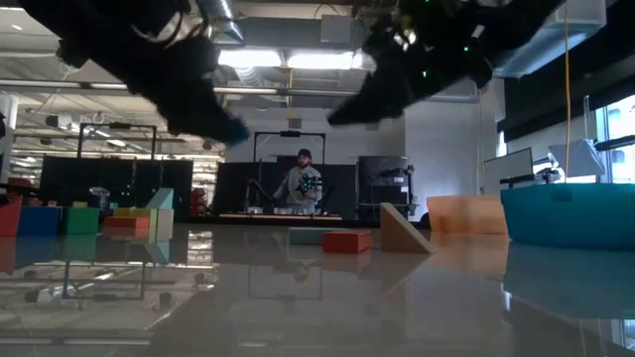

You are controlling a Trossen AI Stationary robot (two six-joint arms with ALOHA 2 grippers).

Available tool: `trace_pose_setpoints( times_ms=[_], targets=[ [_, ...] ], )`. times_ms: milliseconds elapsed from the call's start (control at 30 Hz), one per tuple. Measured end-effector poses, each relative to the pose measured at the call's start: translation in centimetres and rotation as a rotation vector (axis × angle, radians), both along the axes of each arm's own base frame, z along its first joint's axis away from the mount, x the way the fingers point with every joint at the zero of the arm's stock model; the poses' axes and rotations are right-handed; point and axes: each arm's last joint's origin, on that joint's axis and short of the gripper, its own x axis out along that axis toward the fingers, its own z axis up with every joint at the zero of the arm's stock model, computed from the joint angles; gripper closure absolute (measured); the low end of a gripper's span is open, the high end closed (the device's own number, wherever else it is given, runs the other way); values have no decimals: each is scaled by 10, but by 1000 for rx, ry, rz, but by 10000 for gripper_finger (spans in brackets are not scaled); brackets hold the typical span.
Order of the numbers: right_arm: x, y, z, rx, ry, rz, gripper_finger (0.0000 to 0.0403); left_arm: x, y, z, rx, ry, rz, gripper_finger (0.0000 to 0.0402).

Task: Sort blocks by size
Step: Put the blue cube block into the orange bin

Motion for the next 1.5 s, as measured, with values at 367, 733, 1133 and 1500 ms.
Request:
trace_pose_setpoints(
  times_ms=[367,733,1133,1500],
  targets=[
    [6,41,19,-210,-221,136,116,19,-7,21,-51,-323,-81,275],
    [6,72,28,-512,-276,103,116,42,-19,23,-132,-561,-214,273],
    [19,76,19,-537,-298,111,116,61,-23,16,-195,-675,-258,274],
    [35,76,21,-584,-295,62,135,69,-28,20,-200,-656,-319,274]
  ],
)
